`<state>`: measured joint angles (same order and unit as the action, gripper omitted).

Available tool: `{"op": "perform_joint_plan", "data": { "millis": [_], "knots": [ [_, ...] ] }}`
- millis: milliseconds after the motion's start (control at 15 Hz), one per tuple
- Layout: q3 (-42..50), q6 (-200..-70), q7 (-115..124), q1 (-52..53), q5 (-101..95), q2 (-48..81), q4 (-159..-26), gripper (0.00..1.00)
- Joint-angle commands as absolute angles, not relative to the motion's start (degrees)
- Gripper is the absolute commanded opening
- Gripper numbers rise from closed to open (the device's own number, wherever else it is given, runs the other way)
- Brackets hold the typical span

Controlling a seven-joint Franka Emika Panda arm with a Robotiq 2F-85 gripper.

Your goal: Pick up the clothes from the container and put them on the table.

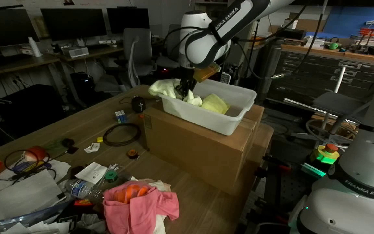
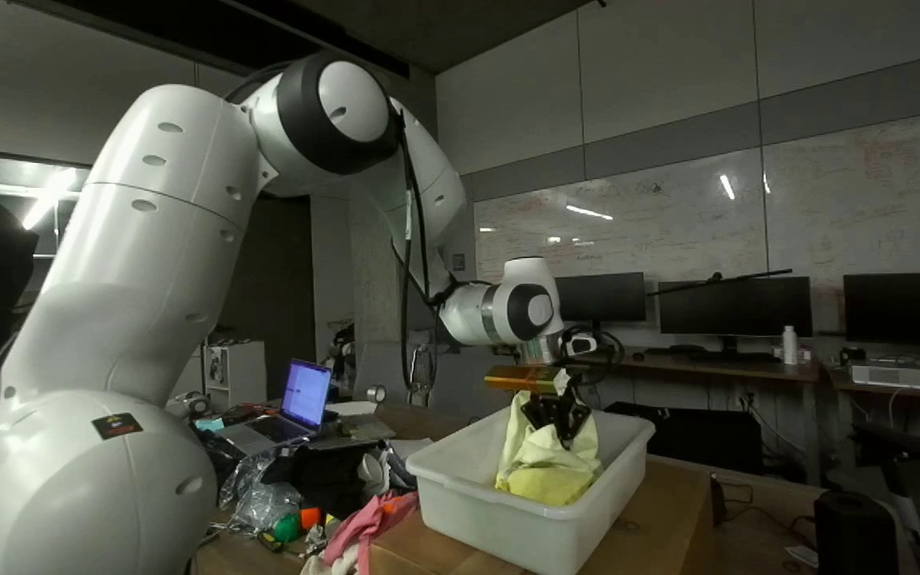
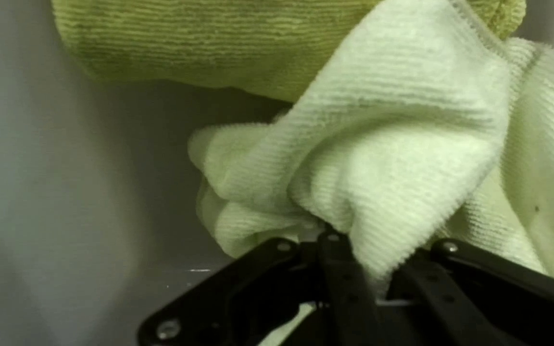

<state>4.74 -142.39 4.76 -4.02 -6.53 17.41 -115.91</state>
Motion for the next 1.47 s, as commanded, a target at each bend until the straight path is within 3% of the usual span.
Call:
{"op": "perform_joint_plan", "data": {
  "millis": [0, 600, 1400],
  "knots": [
    [5.5, -145.0, 7.6, -2.9, -7.0, 12.7, -120.0, 0.02],
    [4.7, -151.4, 19.5, -0.3, -15.7, -2.6, -129.3, 0.02],
    [-8.9, -153.0, 37.4, -2.9, -20.9, -17.3, -132.7, 0.02]
  ]
}}
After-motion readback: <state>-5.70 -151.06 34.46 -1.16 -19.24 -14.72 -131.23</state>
